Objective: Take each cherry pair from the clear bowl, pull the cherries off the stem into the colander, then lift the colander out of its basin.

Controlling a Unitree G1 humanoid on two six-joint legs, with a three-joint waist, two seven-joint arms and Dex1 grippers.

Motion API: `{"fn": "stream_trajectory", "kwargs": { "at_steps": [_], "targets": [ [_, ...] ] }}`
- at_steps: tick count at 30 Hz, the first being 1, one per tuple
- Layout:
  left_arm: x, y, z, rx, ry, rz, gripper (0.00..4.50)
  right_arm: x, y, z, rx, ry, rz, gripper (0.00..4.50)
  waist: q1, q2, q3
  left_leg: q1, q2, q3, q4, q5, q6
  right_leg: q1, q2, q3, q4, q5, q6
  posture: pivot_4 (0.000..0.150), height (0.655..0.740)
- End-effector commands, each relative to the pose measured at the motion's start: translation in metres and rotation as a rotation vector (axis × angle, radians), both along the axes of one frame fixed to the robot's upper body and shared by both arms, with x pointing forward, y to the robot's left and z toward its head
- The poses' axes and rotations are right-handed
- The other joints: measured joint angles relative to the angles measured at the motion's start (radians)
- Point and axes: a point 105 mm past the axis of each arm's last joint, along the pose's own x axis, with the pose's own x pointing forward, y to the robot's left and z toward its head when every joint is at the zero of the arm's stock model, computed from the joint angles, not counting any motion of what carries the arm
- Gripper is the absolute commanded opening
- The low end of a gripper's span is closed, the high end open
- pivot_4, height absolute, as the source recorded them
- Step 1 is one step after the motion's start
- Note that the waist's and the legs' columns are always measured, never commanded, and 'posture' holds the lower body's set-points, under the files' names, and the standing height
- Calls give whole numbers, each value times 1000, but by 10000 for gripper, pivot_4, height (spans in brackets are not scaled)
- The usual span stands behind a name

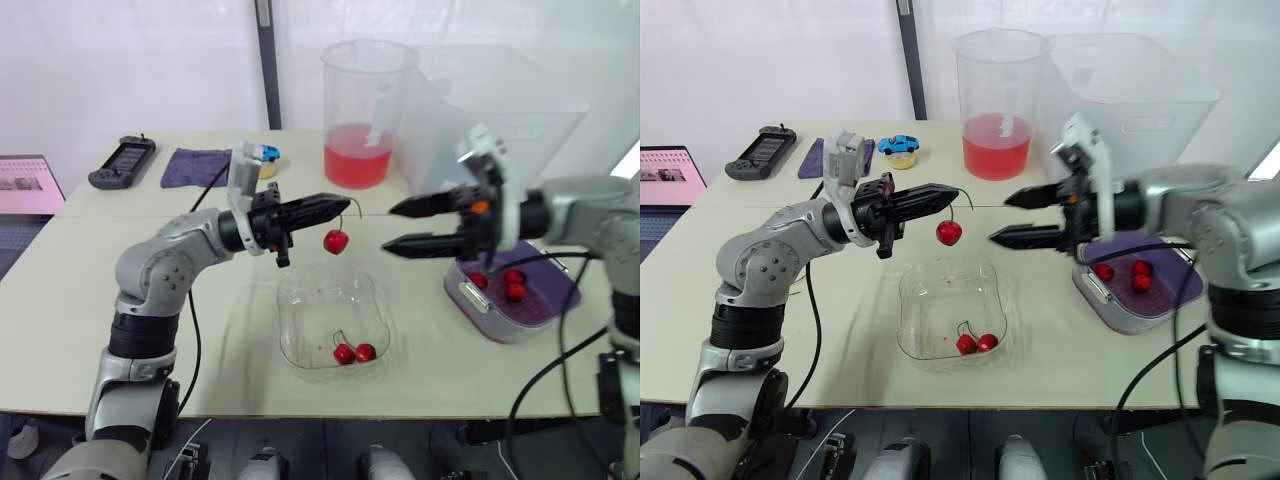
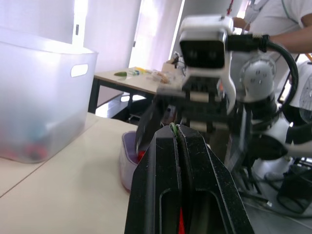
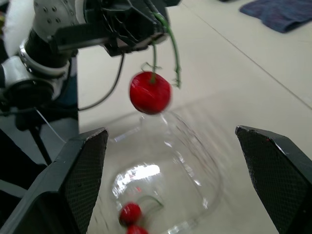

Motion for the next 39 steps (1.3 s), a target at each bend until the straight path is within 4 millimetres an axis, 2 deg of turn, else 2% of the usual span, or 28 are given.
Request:
{"fn": "stream_trajectory", "kwargs": {
  "at_steps": [1,7,13,19,20,23,34,37,39],
  "targets": [
    [-7,0,16,-25,-67,-9,0,-1,18,9,83,-37,4,44791,2,0,0,0,0,0,0,0,0,0,0,0,1,0,0,1500,7337],
    [-1,5,17,-38,-78,34,0,13,26,-3,136,78,-126,44791,4,0,0,0,0,0,0,1,-1,0,0,0,1,0,0,1500,7337],
    [2,7,17,-36,-103,66,0,10,35,-6,172,105,-182,44791,0,0,0,0,0,0,-1,1,-1,-1,1,0,1,0,0,1500,7337],
    [1,8,18,-33,-111,62,0,9,36,-5,199,113,-214,44791,0,0,0,0,0,0,-1,0,0,-1,1,0,1,0,0,1500,7337],
    [1,8,18,-30,-111,58,0,9,36,-4,205,114,-217,38912,0,0,0,0,0,0,-1,0,0,-1,1,0,2,0,0,1500,7337],
    [1,10,18,-22,-113,57,0,7,36,-1,209,105,-217,26872,-1,0,0,0,0,0,-1,0,0,-1,1,0,2,0,0,1500,7337],
    [-1,7,17,-16,-112,38,0,4,44,4,256,107,-207,26872,-15,0,0,0,0,-1,-1,0,0,-1,1,0,2,0,0,1500,7337],
    [-1,7,17,-18,-113,38,0,4,45,4,265,113,-214,18693,-23,0,0,0,0,-1,-1,0,0,-1,1,0,2,0,0,1500,7337],
    [-1,7,17,-19,-114,37,0,4,45,3,266,116,-217,10531,-24,0,0,0,0,-1,-2,0,0,-1,1,0,2,0,0,1500,7337]
  ]
}}
